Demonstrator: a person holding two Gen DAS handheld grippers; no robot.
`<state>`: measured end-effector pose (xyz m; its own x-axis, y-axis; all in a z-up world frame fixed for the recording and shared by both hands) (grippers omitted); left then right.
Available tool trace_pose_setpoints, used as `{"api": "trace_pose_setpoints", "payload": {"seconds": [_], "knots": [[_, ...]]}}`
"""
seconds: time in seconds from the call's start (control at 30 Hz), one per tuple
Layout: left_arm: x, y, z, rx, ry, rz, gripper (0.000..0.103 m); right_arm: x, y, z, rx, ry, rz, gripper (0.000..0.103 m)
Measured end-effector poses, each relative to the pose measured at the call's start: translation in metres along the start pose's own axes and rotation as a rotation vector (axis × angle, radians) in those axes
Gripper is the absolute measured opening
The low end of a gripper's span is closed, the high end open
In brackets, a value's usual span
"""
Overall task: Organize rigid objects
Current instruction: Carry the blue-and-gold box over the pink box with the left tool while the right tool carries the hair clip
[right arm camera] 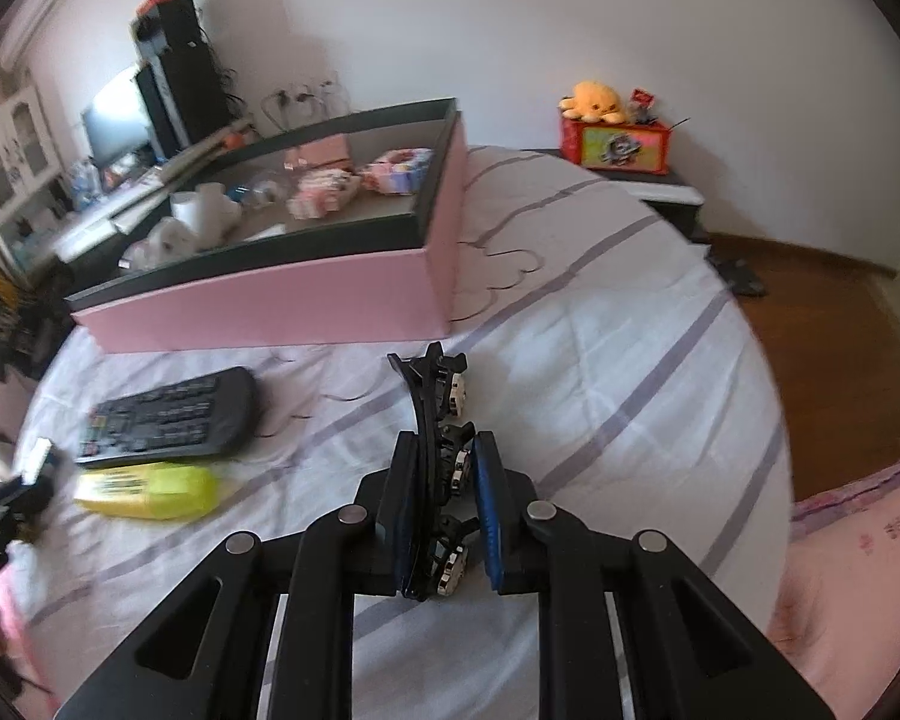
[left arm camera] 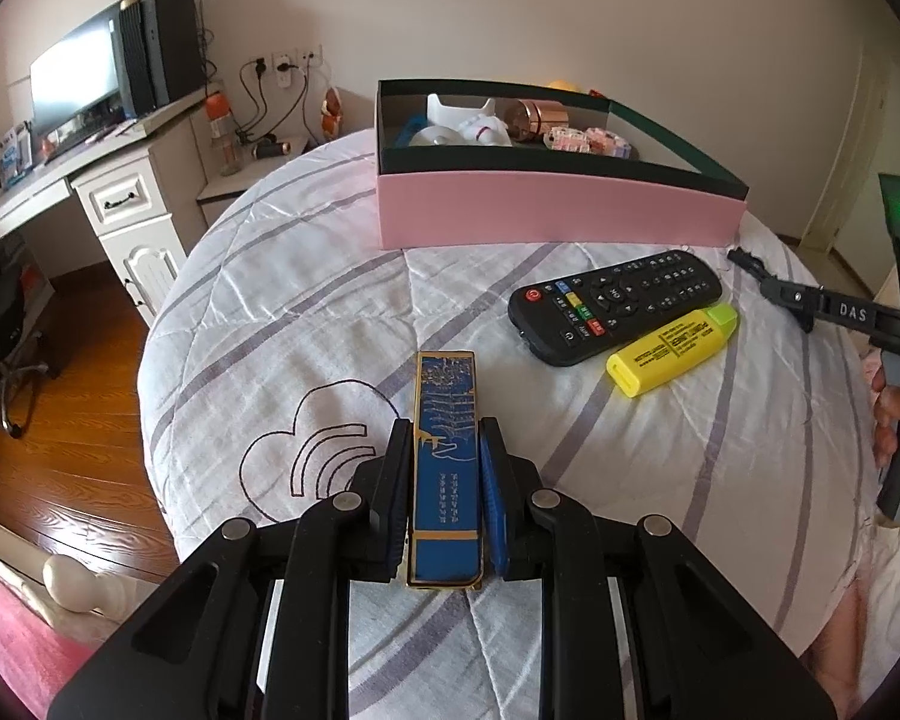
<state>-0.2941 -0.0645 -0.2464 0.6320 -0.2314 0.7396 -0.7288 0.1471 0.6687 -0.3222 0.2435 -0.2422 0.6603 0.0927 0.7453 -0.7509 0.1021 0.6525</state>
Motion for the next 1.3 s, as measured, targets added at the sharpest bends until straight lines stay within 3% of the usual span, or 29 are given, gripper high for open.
{"api": "trace_pose_setpoints", "payload": {"seconds": [0.37, 0.53, 0.73, 0.97, 1.3], "knots": [[0.016, 0.018, -0.014, -0.054, 0.022, -0.04, 0.02, 0.018, -0.002, 0.01, -0.027, 0.18, -0.007, 0.018], [0.022, 0.033, -0.025, -0.094, 0.023, -0.06, 0.02, 0.028, 0.004, 0.017, -0.017, 0.222, -0.02, 0.018], [0.025, 0.066, -0.043, -0.142, 0.014, -0.101, 0.02, 0.038, 0.015, 0.025, 0.017, 0.224, -0.044, 0.018], [0.016, 0.111, -0.065, -0.194, 0.0, -0.13, 0.02, 0.043, 0.033, 0.028, 0.06, 0.167, -0.072, 0.018], [-0.019, 0.178, -0.082, -0.239, -0.081, -0.105, 0.021, 0.033, 0.079, 0.036, 0.131, 0.128, -0.1, 0.018]]}}
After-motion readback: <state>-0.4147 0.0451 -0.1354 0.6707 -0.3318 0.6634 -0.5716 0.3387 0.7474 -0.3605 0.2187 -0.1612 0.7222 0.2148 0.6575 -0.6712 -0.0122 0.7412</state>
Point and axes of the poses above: each gripper's, at about its wrist camera, not at the fingertips, and x roughly against the way its jaws point, z to its left, y to its top, the point moved 1 cm from there along -x, roughly the way its jaws point, and after that the axes turned 2 degrees about -y, right-handed, at the moved point
